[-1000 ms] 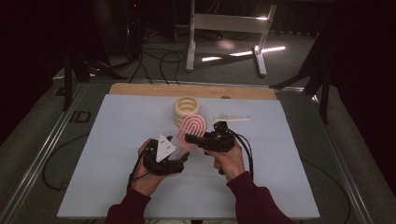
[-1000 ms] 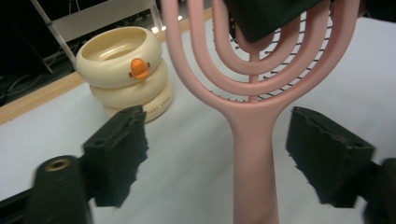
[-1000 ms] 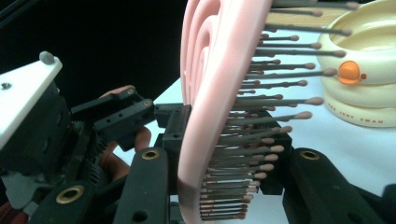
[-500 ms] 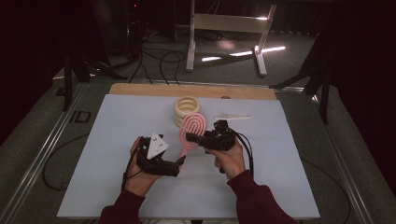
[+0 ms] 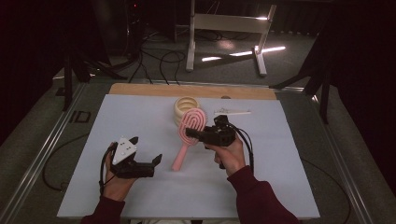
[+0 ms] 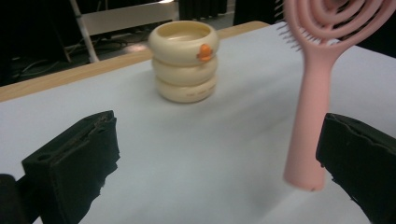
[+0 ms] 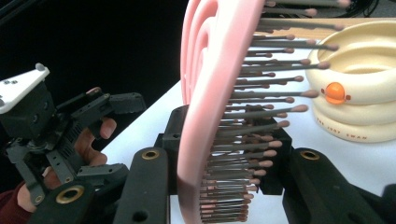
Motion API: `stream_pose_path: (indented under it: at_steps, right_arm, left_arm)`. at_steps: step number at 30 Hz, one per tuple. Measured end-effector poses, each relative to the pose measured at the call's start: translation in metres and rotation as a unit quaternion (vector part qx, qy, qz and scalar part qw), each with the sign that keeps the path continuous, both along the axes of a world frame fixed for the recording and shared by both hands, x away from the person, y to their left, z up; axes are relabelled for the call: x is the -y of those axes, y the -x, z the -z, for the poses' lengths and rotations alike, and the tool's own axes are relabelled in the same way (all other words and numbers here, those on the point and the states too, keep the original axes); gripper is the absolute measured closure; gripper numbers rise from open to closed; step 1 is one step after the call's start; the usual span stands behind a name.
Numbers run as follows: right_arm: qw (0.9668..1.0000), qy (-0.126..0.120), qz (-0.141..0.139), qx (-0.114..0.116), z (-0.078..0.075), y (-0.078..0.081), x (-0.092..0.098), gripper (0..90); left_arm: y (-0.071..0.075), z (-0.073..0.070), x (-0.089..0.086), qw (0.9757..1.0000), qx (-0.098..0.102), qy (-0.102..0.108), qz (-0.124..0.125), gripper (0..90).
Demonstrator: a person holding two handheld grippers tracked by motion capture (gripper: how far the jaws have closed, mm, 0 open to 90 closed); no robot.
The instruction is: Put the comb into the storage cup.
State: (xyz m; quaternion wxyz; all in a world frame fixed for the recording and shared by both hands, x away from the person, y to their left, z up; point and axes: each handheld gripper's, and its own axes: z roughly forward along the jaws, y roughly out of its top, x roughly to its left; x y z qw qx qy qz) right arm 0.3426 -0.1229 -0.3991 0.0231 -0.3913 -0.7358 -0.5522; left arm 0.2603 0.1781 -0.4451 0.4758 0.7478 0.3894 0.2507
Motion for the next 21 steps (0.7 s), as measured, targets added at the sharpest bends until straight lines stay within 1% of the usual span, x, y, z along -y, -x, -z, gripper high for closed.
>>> stream_pose_path:
  at_steps: [4, 6, 7, 9, 16, 19, 21]
  right_arm:
    - [1.0, -0.001, 0.001, 0.001, -0.002, -0.001, 0.001, 63.7]
    - [1.0, -0.002, 0.001, 0.001, -0.003, -0.002, 0.002, 63.7]
    - [1.0, -0.002, 0.002, 0.001, -0.004, -0.002, 0.003, 63.7]
    - [1.0, -0.004, 0.003, 0.001, -0.005, -0.002, 0.004, 63.7]
    - [1.0, -0.006, 0.003, 0.001, -0.008, -0.004, 0.006, 63.7]
    - [0.9999, -0.011, 0.007, -0.002, -0.008, -0.005, 0.008, 63.7]
    - [0.9999, -0.014, 0.008, -0.003, -0.008, -0.006, 0.009, 63.7]
  left_arm:
    - [0.003, 0.007, -0.01, 0.9999, -0.002, 0.0, -0.016, 0.1]
    - [0.006, 0.009, -0.015, 0.9994, 0.011, -0.008, -0.032, 0.2]
    - [0.007, 0.01, -0.017, 0.9993, 0.013, -0.009, -0.035, 0.2]
    - [0.01, 0.011, -0.022, 0.9989, 0.018, -0.005, -0.044, 0.3]
    - [0.019, 0.02, -0.035, 0.9987, 0.015, 0.003, -0.049, 0.4]
    - [0.022, 0.025, -0.039, 0.9986, 0.012, -0.001, -0.052, 0.4]
    - [0.022, 0.027, -0.042, 0.9985, 0.008, 0.003, -0.053, 0.5]
